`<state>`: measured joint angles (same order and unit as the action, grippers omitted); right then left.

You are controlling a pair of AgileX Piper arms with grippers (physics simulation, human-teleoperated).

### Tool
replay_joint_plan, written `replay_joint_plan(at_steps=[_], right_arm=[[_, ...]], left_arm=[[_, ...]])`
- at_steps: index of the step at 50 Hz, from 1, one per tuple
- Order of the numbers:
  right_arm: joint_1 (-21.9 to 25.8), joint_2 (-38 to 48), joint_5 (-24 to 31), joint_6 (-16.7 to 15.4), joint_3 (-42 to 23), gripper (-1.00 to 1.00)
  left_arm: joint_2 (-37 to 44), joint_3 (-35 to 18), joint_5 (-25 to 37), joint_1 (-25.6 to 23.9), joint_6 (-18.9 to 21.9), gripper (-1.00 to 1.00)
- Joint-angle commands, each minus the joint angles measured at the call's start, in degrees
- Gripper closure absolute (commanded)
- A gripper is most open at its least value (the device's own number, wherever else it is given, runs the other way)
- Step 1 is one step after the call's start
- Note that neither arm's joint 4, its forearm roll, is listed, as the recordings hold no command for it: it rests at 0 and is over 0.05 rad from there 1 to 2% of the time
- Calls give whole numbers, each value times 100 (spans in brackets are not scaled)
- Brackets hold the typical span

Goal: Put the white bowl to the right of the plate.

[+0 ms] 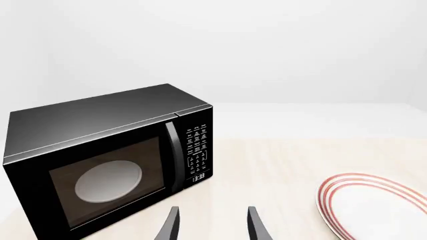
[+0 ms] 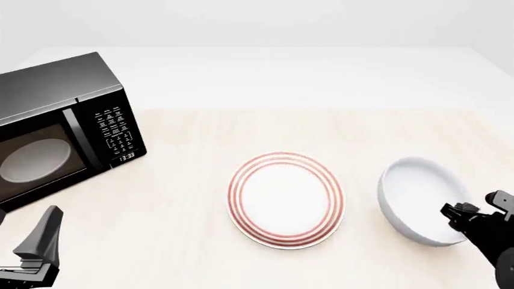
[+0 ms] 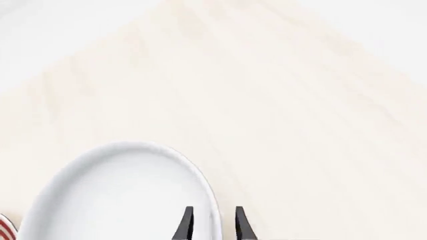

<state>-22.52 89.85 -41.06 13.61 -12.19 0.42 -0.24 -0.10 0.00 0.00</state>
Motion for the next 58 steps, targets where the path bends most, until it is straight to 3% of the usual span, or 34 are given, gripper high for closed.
replay_joint_plan(at_steps=[1, 8, 21, 26, 30, 35, 37, 41, 45, 48, 49, 50, 51, 55, 56, 58], right_arm=[[151, -43, -18, 173, 74, -100], [110, -802, 525, 156, 124, -100], [294, -3213, 2415, 189, 78, -100], [492, -4468, 3303, 69, -10, -100], [828, -5357, 3793, 219, -5, -100], [1061, -5813, 3984, -90, 16, -100], [1211, -5884, 3921, -3, 108, -100], [1424, -6234, 3910, -155, 339, -100], [1608, -6456, 3781, -517, 560, -100], [1850, -6337, 3456, -650, 783, -100], [1934, -6085, 3161, -936, 933, -100], [1920, -6090, 3087, -1026, 993, -100], [1905, -6053, 2959, -974, 1091, -100], [1773, -6852, 3444, -715, 1198, -100], [1783, -7468, 3890, -625, 1201, -100], [1716, -7713, 4128, -702, 1212, -100]], left_arm=[[0, 0, 0, 0, 0, -100], [0, 0, 0, 0, 0, -100], [0, 0, 0, 0, 0, -100], [0, 0, 0, 0, 0, -100], [0, 0, 0, 0, 0, -100], [0, 0, 0, 0, 0, -100], [0, 0, 0, 0, 0, -100], [0, 0, 0, 0, 0, -100], [0, 0, 0, 0, 0, -100], [0, 0, 0, 0, 0, -100], [0, 0, 0, 0, 0, -100], [0, 0, 0, 0, 0, -100], [0, 0, 0, 0, 0, -100], [0, 0, 0, 0, 0, -100], [0, 0, 0, 0, 0, -100], [0, 0, 0, 0, 0, -100]])
